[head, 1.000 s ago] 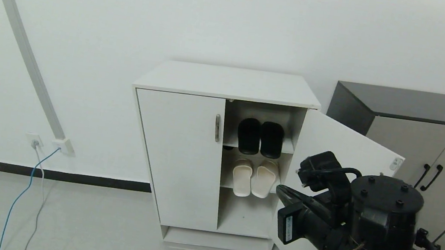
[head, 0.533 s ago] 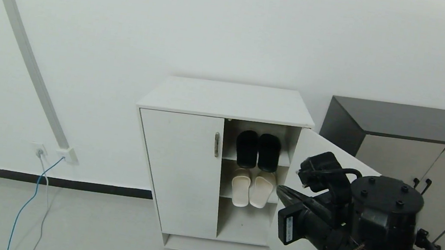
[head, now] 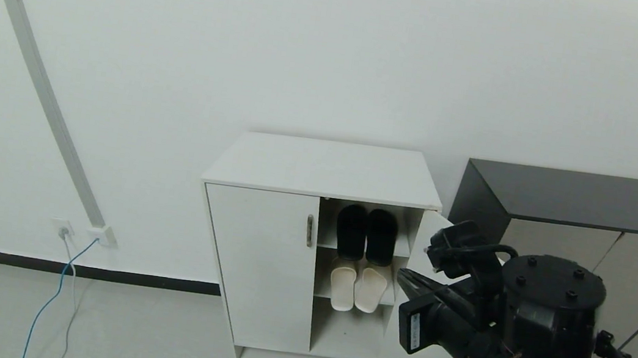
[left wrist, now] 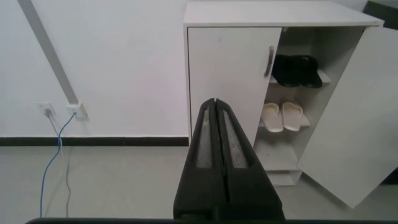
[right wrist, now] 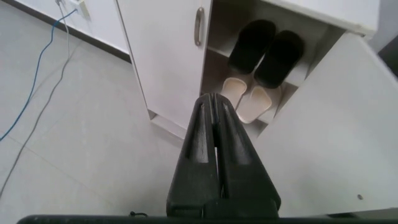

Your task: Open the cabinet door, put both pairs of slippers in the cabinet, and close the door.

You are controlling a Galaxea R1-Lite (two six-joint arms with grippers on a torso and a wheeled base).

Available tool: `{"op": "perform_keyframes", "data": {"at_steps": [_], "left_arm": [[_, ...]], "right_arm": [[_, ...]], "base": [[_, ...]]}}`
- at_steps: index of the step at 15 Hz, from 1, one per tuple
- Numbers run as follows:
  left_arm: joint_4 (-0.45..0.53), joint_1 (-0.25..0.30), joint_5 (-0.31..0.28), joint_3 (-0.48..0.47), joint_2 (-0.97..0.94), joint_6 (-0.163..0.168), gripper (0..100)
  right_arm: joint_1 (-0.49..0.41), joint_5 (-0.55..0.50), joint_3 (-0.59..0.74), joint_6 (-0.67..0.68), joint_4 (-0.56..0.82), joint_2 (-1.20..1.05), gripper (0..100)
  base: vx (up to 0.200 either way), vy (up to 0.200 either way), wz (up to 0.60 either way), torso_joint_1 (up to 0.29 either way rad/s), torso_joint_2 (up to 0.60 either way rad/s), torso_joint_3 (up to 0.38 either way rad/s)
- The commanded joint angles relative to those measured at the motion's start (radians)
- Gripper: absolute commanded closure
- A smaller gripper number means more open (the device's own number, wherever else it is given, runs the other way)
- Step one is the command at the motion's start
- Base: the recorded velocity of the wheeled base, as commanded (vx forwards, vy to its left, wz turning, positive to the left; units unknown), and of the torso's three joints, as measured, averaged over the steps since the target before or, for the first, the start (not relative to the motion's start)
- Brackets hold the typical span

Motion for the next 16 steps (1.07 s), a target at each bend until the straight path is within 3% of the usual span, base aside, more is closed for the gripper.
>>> {"op": "perform_keyframes", "data": {"at_steps": [1,5,13,16], "left_arm": [[0.0,0.0,0.0,0.001,0.001,0.0,100],[0.0,0.0,0.0,0.0,0.001,0.0,100],[0.0,0.0,0.0,0.001,0.001,0.0,100],[0.0,0.0,0.0,0.001,0.001,0.0,100]], "right_arm": [[0.0,0.0,0.003,-0.004,0.0,0.008,100],[0.0,0.0,0.004,-0.014,0.0,0.013,100],[-0.001,0.001,0.01,-0.013,0.0,0.013,100],[-0.001,0.015,0.012,-0.013,0.0,0.013,100]], "base": [[0.0,0.0,0.0,0.188,-0.42,-0.232],[0.0,0.0,0.0,0.161,-0.35,-0.192],[0.0,0.0,0.0,0.0,0.0,0.0],[0.0,0.0,-0.6,0.005,0.0,0.002]]}}
